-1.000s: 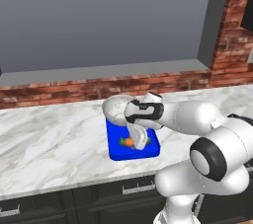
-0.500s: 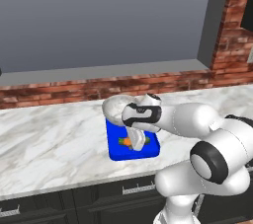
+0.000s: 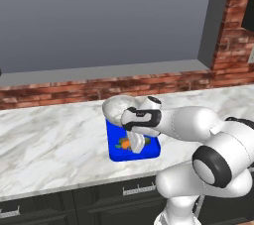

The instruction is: Place the two vegetables and bowl onto the tray for setting up a vegetable dip station.

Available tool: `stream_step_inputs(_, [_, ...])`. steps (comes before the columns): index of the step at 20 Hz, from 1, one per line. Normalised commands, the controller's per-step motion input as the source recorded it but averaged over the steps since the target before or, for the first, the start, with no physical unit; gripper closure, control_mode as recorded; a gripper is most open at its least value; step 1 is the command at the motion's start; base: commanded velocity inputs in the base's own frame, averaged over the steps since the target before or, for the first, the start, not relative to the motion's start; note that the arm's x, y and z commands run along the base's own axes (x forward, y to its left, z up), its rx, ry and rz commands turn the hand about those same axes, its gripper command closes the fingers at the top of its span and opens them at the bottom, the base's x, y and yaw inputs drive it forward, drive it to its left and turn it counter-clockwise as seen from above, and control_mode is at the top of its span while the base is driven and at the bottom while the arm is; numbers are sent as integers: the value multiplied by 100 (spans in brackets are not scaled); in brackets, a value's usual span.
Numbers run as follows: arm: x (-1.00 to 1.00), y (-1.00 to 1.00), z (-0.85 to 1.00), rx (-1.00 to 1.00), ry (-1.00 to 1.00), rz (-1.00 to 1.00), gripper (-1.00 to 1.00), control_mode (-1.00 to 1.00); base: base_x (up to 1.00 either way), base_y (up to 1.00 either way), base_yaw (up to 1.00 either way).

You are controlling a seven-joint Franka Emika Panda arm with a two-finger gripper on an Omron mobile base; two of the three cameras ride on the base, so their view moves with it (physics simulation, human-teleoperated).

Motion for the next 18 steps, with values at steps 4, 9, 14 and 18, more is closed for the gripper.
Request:
stream_step_inputs(4, [0,0,-8,0,0,-2,-100,-100,0,0,0])
stream_step_inputs(9, [0,0,-3,0,0,-4,-100,-100,0,0,0])
stream_step_inputs(14, [-11,1,4,0,0,-6,-100,-100,0,0,0])
stream_step_inputs(18, [-11,3,19,0,0,-10,-100,-100,0,0,0])
